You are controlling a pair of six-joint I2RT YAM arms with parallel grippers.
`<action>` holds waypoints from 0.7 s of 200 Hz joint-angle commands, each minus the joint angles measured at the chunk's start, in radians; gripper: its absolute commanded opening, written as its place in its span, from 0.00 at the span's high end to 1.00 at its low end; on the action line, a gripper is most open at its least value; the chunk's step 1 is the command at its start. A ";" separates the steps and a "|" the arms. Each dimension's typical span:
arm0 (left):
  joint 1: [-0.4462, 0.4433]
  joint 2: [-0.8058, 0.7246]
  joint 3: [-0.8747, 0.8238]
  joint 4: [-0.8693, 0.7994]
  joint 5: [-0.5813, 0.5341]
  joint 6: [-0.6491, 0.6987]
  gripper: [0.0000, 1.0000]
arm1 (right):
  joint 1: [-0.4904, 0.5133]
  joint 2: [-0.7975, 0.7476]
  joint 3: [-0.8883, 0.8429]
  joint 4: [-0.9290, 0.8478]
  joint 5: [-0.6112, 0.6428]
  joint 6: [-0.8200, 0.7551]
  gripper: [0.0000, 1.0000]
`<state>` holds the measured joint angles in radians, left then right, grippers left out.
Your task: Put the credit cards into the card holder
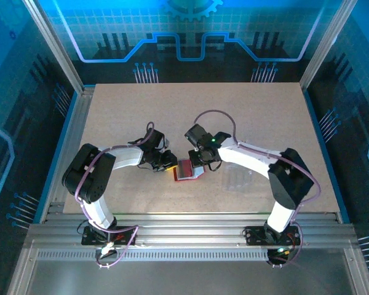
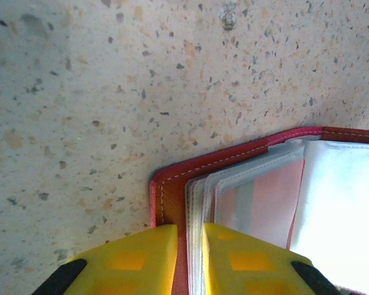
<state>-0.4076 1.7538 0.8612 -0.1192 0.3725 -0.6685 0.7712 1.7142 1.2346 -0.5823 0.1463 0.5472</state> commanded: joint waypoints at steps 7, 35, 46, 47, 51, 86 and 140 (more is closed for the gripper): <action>-0.007 0.013 -0.026 -0.032 0.014 -0.027 0.78 | -0.003 -0.041 -0.042 0.223 -0.272 0.078 1.00; 0.002 -0.022 -0.020 -0.032 0.063 -0.067 0.72 | -0.010 0.005 -0.069 0.365 -0.371 0.164 1.00; 0.018 -0.055 -0.026 -0.056 0.059 -0.083 0.70 | -0.016 0.033 -0.079 0.416 -0.394 0.195 1.00; 0.019 -0.058 -0.027 -0.059 0.057 -0.084 0.69 | -0.015 0.035 -0.080 0.420 -0.395 0.198 1.00; 0.028 -0.072 -0.029 -0.077 0.053 -0.087 0.68 | -0.017 0.045 -0.082 0.433 -0.399 0.207 1.00; 0.109 -0.199 -0.088 -0.133 0.054 -0.117 0.61 | -0.014 0.105 -0.084 0.493 -0.397 0.245 1.00; 0.210 -0.398 -0.186 -0.214 0.027 -0.096 0.58 | 0.030 0.221 0.002 0.452 -0.414 0.200 0.79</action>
<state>-0.2199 1.4204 0.6907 -0.2420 0.4076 -0.7845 0.7738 1.8713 1.1770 -0.1181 -0.2337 0.7685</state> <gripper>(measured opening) 0.417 0.141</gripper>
